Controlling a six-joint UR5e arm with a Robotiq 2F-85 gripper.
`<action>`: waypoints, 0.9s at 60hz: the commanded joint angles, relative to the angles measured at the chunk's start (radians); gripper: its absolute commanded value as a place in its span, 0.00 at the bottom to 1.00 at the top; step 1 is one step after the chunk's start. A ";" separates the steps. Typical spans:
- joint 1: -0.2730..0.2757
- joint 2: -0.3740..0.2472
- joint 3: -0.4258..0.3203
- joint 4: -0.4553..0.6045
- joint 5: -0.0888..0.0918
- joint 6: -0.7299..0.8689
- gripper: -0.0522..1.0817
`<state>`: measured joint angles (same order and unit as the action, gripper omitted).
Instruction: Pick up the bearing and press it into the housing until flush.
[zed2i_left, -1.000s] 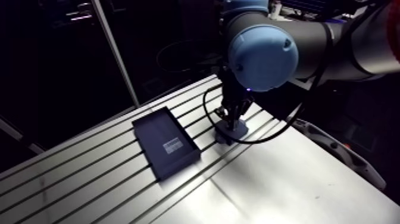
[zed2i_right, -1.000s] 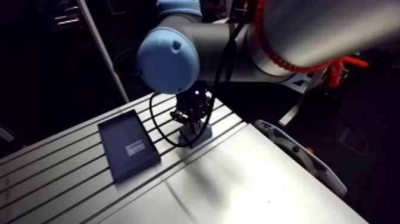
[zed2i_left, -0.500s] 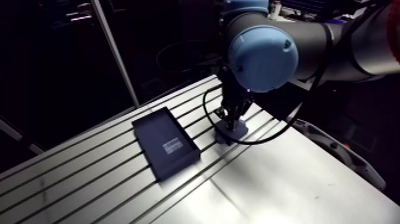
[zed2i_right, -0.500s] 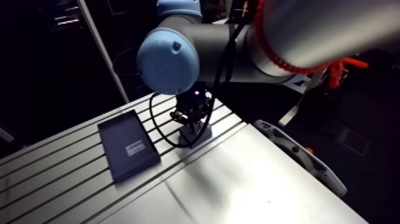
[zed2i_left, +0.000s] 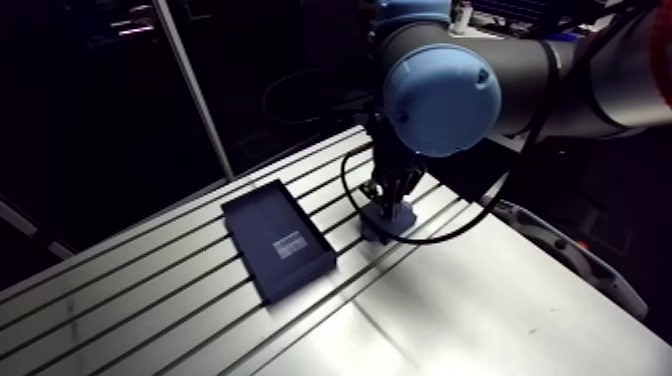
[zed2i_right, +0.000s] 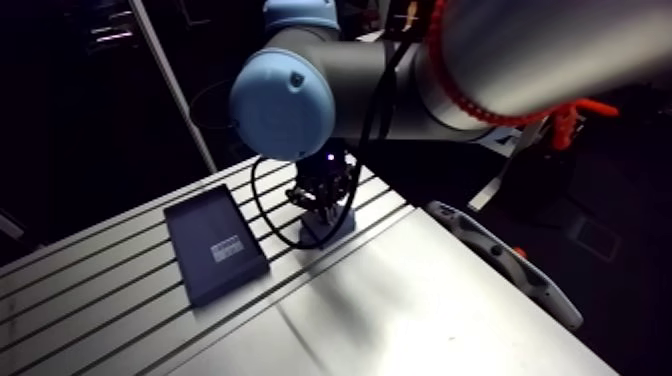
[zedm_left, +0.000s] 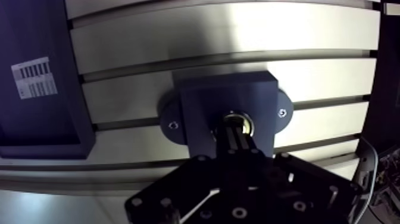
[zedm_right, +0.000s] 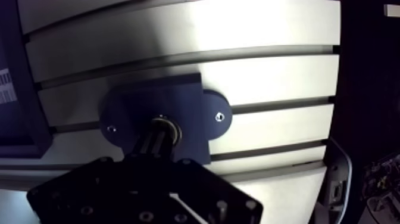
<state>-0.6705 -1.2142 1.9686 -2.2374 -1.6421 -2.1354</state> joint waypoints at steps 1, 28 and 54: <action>0.000 0.000 0.000 0.000 0.000 -0.002 0.83; 0.002 0.002 0.003 -0.028 0.000 -0.005 0.83; 0.002 0.003 0.009 -0.028 0.000 -0.005 0.83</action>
<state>-0.6690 -1.2129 1.9750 -2.2649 -1.6422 -2.1407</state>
